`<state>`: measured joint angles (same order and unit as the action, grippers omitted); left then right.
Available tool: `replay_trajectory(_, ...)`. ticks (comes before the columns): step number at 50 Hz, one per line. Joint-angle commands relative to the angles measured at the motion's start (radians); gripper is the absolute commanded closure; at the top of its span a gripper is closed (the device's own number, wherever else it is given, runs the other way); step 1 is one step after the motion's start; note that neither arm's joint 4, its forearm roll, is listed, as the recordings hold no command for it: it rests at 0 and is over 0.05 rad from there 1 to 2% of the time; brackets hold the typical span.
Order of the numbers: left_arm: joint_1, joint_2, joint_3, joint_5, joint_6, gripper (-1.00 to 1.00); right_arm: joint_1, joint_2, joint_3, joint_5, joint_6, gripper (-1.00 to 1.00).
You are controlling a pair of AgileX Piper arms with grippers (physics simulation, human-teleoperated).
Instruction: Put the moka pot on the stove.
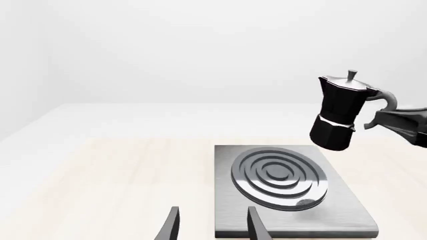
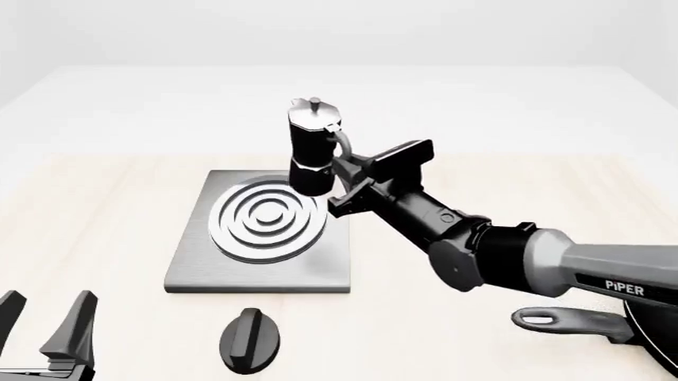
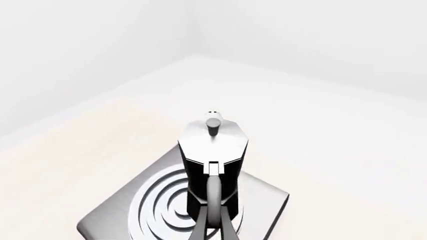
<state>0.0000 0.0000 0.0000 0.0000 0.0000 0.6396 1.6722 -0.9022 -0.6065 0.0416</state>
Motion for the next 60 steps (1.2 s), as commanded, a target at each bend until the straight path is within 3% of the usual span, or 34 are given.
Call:
replay_trajectory(1, 0.0, 0.0, 0.0, 0.0, 0.0, -1.0, 0.021, 0.054, -0.065, 0.003, 0.007, 1.0)
replay_trajectory(60, 0.0, 0.0, 0.0, 0.0, 0.0, -1.0, 0.069, 0.267, -0.218, 0.019, 0.034, 1.0)
